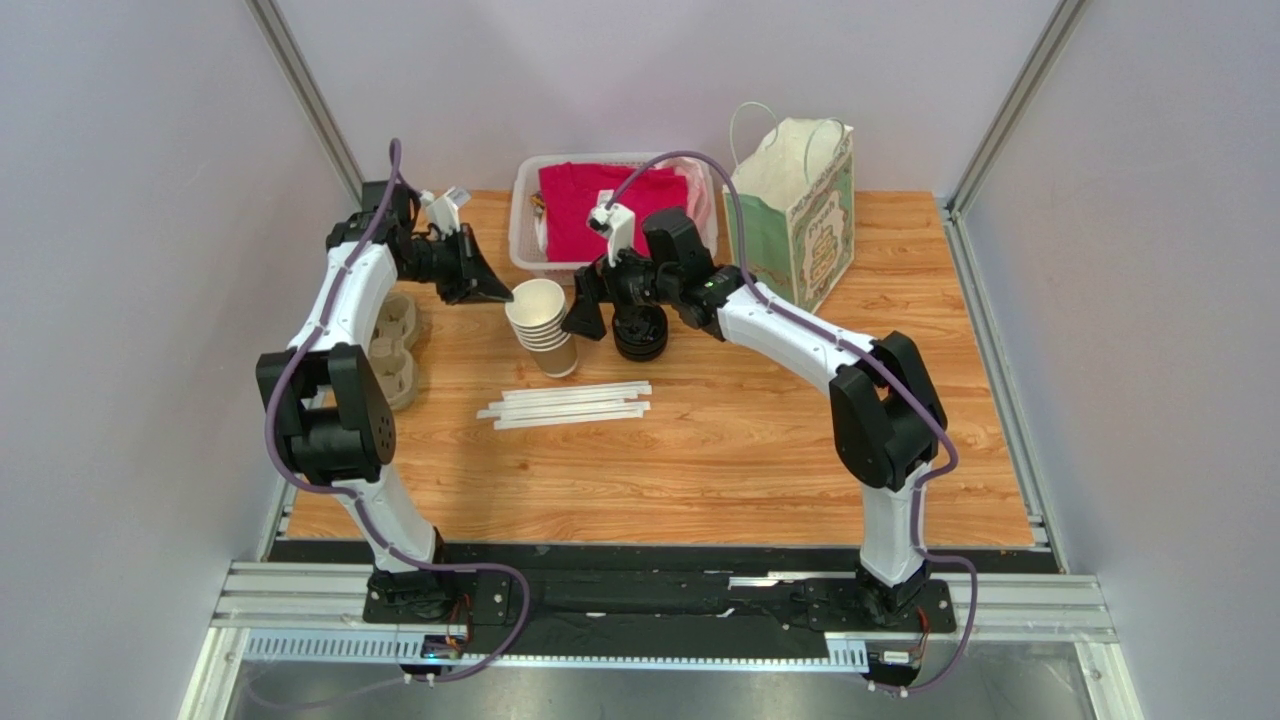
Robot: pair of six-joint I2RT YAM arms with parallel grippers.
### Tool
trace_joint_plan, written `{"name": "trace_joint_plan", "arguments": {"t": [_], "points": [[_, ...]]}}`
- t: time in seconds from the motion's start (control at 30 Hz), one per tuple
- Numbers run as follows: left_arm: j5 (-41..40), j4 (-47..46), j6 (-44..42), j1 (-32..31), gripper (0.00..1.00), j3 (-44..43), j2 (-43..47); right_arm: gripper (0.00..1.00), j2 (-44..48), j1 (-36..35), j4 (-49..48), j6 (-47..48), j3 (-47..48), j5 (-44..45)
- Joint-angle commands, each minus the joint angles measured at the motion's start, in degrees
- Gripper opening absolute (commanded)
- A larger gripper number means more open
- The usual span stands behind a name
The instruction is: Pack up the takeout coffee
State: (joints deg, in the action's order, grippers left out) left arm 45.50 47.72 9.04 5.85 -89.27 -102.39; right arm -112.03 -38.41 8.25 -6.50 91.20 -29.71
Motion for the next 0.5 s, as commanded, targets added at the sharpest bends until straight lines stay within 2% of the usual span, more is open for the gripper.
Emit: {"name": "trace_joint_plan", "arguments": {"t": [0.0,0.2,0.47], "points": [[5.13,-2.02,1.68,0.66,0.0,0.07,1.05,0.93,2.26,-3.15,-7.2,4.39,1.26,2.9],[7.58,-2.46,2.03,0.75,0.0,0.06,1.14,0.91,-0.29,-5.09,-5.88,9.57,5.39,5.89],[11.98,-4.57,4.14,1.8,0.0,0.94,1.05,0.9,-1.44,-5.79,-7.28,11.34,4.52,7.21]]}}
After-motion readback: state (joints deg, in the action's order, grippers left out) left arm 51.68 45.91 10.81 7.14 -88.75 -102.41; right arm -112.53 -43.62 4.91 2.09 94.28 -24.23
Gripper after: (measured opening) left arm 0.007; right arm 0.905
